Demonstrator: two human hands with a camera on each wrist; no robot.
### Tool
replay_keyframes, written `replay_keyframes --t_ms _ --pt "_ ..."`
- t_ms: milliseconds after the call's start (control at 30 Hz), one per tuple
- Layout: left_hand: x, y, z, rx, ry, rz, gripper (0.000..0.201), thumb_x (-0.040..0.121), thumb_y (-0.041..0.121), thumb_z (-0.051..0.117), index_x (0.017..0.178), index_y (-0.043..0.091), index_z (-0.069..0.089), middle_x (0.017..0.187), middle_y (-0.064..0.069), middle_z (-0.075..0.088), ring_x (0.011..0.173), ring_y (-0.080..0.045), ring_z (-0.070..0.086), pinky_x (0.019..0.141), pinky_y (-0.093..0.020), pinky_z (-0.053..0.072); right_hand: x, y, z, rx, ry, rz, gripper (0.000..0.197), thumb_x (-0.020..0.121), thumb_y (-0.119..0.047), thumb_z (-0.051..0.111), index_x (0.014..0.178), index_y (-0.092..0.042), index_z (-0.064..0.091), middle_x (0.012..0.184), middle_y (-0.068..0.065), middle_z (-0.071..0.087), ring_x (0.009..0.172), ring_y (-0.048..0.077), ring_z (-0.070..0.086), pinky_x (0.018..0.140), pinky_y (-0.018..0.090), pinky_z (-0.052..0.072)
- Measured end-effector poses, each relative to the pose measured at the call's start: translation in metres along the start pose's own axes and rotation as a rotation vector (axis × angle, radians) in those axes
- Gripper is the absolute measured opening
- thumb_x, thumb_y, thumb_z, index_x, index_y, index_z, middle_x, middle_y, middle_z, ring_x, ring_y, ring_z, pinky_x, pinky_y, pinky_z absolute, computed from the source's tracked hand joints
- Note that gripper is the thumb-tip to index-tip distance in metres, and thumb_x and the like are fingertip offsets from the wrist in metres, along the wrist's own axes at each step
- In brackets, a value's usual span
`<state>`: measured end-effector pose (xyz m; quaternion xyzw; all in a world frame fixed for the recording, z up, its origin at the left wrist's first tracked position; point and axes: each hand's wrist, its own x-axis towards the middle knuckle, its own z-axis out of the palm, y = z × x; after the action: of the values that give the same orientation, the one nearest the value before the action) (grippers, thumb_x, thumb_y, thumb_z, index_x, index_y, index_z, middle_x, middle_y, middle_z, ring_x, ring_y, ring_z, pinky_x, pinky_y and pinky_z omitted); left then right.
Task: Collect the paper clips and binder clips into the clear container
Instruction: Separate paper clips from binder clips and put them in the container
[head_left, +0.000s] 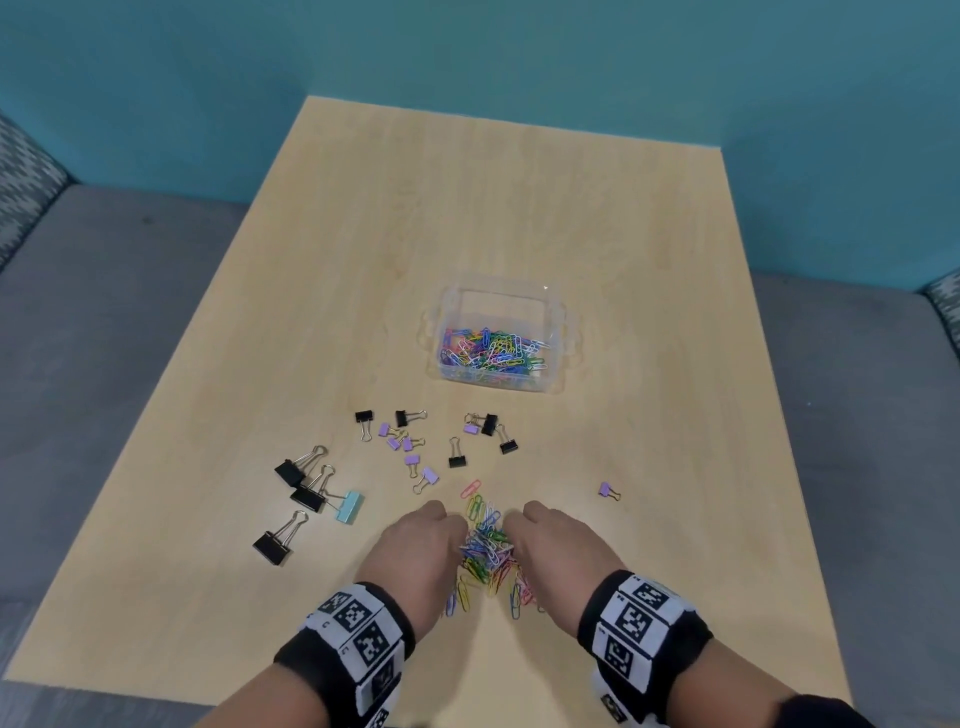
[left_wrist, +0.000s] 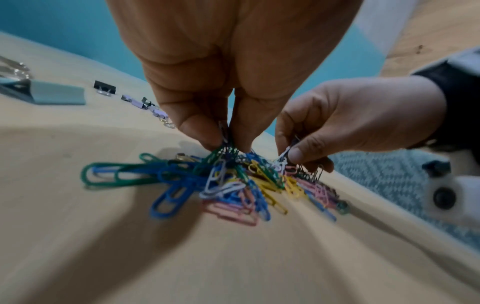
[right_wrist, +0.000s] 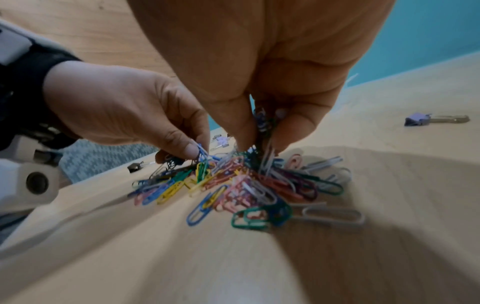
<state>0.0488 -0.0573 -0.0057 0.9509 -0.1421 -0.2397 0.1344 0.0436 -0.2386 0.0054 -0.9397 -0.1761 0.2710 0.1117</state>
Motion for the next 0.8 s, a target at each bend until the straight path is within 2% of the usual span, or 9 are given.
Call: replay_keyframes --t_ms 67,133,200,300,400,533,633,733,800 --pt "0.001 -0.003 -0.008 -0.106 -0.008 -0.025 0.009 0.091 0.022 0.050 0.086 0.019 0.057 0.087 0.004 0.049 0.074 -0.017 0.050 0.063 -0.028 0.037 0.004 0.005 -0.002 0.039 -0.026 0.016 0.025 0.083 -0.002 0.051 0.084 -0.021 0.034 0.075 -0.007 0.029 0.058 0.013 0.032 0.047 0.028 0.023" --pt "0.003 -0.007 -0.022 -0.239 -0.018 -0.049 0.012 0.089 0.027 0.054 0.077 0.025 0.057 0.083 0.008 0.052 0.074 -0.011 0.051 0.065 -0.025 0.038 0.007 0.009 -0.012 0.105 -0.078 0.028 0.012 0.089 -0.009 0.047 0.086 -0.019 0.042 0.080 -0.005 0.040 0.066 0.018 0.044 0.053 0.029 0.031" --pt "0.007 -0.010 -0.038 -0.375 -0.042 -0.069 0.012 0.084 0.028 0.062 0.072 0.025 0.061 0.074 0.011 0.058 0.070 -0.006 0.055 0.064 -0.023 0.044 0.010 0.013 -0.032 0.210 -0.114 0.030 0.007 0.089 -0.014 0.048 0.084 -0.019 0.048 0.083 -0.002 0.051 0.075 0.020 0.049 0.057 0.030 0.034" --pt "0.024 -0.014 -0.068 -0.718 -0.106 -0.121 0.011 0.078 0.019 0.072 0.069 0.019 0.066 0.061 0.003 0.064 0.051 -0.009 0.056 0.053 -0.026 0.048 0.021 0.020 -0.063 0.457 -0.103 0.066 0.006 0.083 -0.012 0.055 0.080 -0.017 0.057 0.068 -0.003 0.058 0.058 0.014 0.052 0.050 0.027 0.039" --pt "0.053 -0.018 -0.101 -0.872 -0.058 -0.098 0.009 0.078 0.009 0.075 0.073 0.008 0.067 0.057 -0.004 0.062 0.048 -0.018 0.054 0.049 -0.026 0.048 0.044 0.033 -0.093 0.769 -0.079 0.127 0.013 0.085 -0.008 0.061 0.076 -0.016 0.059 0.051 -0.003 0.056 0.043 0.015 0.051 0.045 0.026 0.041" --pt "0.107 -0.019 -0.139 -0.852 0.141 -0.134 0.009 0.079 0.006 0.073 0.077 0.001 0.066 0.057 -0.002 0.058 0.043 -0.011 0.052 0.043 -0.020 0.045 0.092 0.051 -0.132 0.918 0.125 0.181 0.015 0.086 0.000 0.064 0.077 -0.009 0.057 0.054 0.001 0.057 0.042 0.008 0.056 0.043 0.024 0.050" --pt "0.143 -0.015 -0.149 -0.730 0.216 -0.143 0.011 0.078 0.009 0.073 0.070 0.010 0.066 0.058 0.001 0.061 0.042 -0.008 0.055 0.046 -0.022 0.047 0.126 0.059 -0.149 0.816 0.230 0.268 0.013 0.086 -0.004 0.064 0.077 -0.010 0.058 0.064 0.007 0.061 0.049 0.013 0.060 0.051 0.030 0.055" --pt "0.162 -0.009 -0.146 -0.610 0.208 -0.137 0.011 0.078 0.013 0.070 0.069 0.018 0.066 0.060 0.001 0.064 0.053 -0.017 0.066 0.055 -0.032 0.054 0.148 0.058 -0.152 0.668 0.250 0.309 0.011 0.086 -0.011 0.064 0.076 -0.014 0.060 0.066 0.008 0.065 0.055 0.019 0.064 0.057 0.036 0.059" --pt "0.164 -0.007 -0.142 -0.619 0.192 -0.128 0.005 0.081 0.016 0.068 0.082 0.020 0.068 0.076 -0.001 0.068 0.064 -0.023 0.069 0.067 -0.037 0.057 0.150 0.054 -0.154 0.641 0.241 0.315 0.005 0.084 -0.019 0.066 0.087 -0.018 0.063 0.077 0.007 0.068 0.066 0.023 0.068 0.067 0.042 0.059"
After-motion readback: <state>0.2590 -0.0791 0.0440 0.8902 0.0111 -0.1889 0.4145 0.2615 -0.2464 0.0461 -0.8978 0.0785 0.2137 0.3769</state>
